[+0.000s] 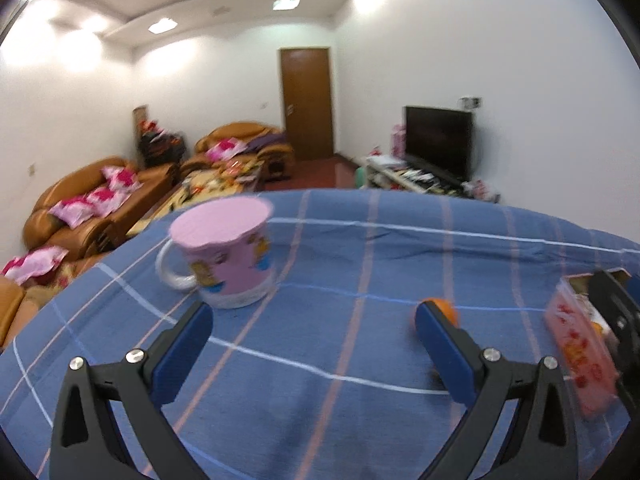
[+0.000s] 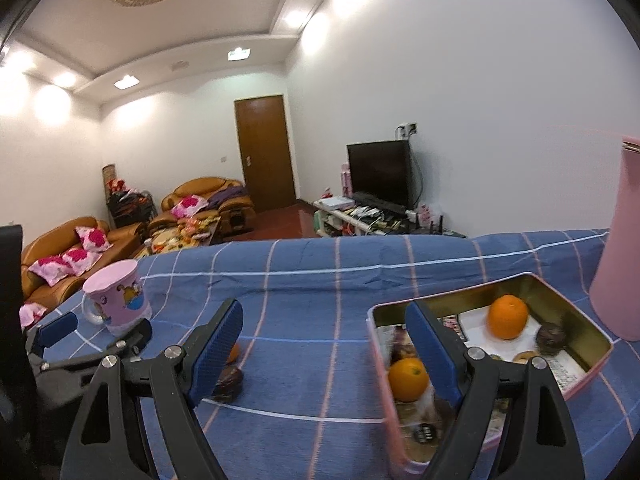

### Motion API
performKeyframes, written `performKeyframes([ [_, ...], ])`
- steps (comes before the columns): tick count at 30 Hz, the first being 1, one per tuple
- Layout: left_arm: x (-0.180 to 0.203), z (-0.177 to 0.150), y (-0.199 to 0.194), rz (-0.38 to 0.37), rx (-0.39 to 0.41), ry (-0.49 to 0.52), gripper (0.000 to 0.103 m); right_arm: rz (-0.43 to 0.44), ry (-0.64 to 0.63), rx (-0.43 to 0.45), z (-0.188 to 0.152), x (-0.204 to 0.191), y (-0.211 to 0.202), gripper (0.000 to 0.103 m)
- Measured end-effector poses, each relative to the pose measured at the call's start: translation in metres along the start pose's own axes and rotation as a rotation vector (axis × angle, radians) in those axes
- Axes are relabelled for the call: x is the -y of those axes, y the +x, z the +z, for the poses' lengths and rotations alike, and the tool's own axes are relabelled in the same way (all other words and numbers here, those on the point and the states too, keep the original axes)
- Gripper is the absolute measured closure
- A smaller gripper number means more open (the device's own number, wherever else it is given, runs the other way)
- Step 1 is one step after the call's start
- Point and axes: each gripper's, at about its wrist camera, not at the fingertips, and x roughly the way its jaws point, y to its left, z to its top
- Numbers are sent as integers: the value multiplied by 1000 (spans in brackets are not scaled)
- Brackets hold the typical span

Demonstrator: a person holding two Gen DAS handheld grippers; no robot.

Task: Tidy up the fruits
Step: 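Grasp the dark round fruit with the right tool while the left tool grasps the orange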

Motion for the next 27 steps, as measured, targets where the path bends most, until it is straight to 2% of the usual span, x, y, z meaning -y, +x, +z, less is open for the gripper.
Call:
performKeyframes([
  [3, -18, 1, 15, 64, -53, -36, 0, 25, -31, -45, 1, -13, 12, 18],
  [6, -30, 0, 23, 88, -91, -80, 0, 77, -64, -112, -1, -26, 26, 18],
  [12, -35, -3, 27, 139, -107, -81, 0, 218, -143, -313, -10, -50, 62, 18],
  [17, -37, -4, 29, 137, -110, -71, 0, 268, -186, -446, -22, -65, 84, 20],
  [19, -35, -3, 28, 136, -109, -57, 0, 269, -221, -474, -25, -73, 88, 32],
  [20, -34, -3, 27, 135, -108, -52, 0, 265, -238, -487, -28, -77, 90, 35],
  [22, -33, -4, 26, 133, -105, -43, 0, 261, -266, -515, -32, -82, 93, 50],
  [24, -32, -4, 24, 131, -104, -37, 0, 252, -272, -542, -34, -82, 96, 56],
  [27, -28, -3, 23, 130, -103, -33, 0, 262, -257, -540, -34, -78, 95, 58],
])
